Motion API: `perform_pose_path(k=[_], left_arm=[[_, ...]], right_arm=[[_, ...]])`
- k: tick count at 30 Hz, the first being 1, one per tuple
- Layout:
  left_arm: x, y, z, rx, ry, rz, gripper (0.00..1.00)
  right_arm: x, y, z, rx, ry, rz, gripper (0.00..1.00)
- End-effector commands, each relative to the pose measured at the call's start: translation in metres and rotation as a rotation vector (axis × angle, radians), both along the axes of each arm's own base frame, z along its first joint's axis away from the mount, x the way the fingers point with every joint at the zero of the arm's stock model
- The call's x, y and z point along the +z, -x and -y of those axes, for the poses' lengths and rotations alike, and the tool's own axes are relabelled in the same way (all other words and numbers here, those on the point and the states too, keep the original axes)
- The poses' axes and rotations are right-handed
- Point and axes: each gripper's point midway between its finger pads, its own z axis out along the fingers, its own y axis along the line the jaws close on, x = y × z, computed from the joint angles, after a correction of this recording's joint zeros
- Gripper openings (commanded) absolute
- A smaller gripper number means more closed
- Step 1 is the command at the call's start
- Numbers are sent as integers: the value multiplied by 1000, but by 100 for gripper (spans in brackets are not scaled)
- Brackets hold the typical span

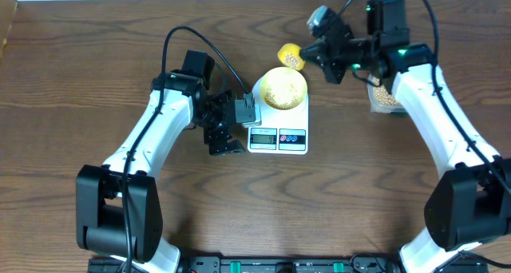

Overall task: Scoop item into bowl and weigh 50g on scale
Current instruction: 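Carry the scoop over the yellow bowl and tip the soybeans in, then return the empty scoop to the soybean tub with the right gripper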

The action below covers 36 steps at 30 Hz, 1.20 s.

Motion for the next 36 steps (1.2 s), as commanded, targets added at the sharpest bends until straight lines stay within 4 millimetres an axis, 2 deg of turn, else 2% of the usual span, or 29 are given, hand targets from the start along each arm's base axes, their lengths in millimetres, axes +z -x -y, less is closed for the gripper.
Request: perform_pose_path(k=[1,7,13,16,21,24,27,31,36], left_arm=[[-1,2,1,-5,13,-11,98],[-1,2,1,-5,13,-11,98],[-1,2,1,-5,13,-12,98],[-1,2,1,-6,13,-12,98],[-1,2,1,-5,13,-12,97],[-1,2,1,-5,13,-11,98],[-1,2,1,-5,13,-12,98],[-1,2,1,-5,13,-12,98],[-1,2,1,-5,13,-11,98]], right_arm=[[3,4,-11,31,113,111,1],[-8,2,-21,3,258,180,1],[-8,0,-24,-13,265,188,1],[-1,-8,-20,-119,190,115,1],[25,-17,-7,-221,-33,-41,1],[36,-25,16,-309,-123,-138,1],[36,-35,54,-455,-178,-245,1],[16,-34,112,-626,-189,-403,1],[-9,-21,167,-785,-131,-522,1]])
